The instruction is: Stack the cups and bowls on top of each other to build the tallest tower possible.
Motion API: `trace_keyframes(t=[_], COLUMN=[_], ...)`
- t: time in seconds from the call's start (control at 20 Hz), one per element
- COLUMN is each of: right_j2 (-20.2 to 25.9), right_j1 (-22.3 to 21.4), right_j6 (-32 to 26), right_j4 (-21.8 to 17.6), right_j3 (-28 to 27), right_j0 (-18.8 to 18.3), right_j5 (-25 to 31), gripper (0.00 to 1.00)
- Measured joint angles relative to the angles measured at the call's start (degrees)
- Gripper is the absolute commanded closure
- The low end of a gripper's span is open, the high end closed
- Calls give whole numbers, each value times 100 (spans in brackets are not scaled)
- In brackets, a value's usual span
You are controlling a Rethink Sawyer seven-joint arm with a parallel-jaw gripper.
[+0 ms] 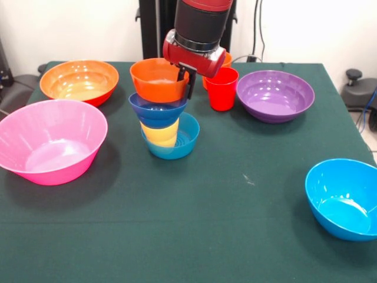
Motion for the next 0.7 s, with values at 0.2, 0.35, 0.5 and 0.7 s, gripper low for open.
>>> trace_keyframes(t=[0.2,0.35,0.5,0.7], right_j2=[13,23,24,25], right_j1=[0,-1,-1,0], right_j6=[0,0,0,0], right_j4=[-1,-2,-2,-2], right_j3=[-56,-103,-137,-145], right_j0=[4,9,22,40], right_j5=[0,1,0,0], gripper=[100,100,100,100])
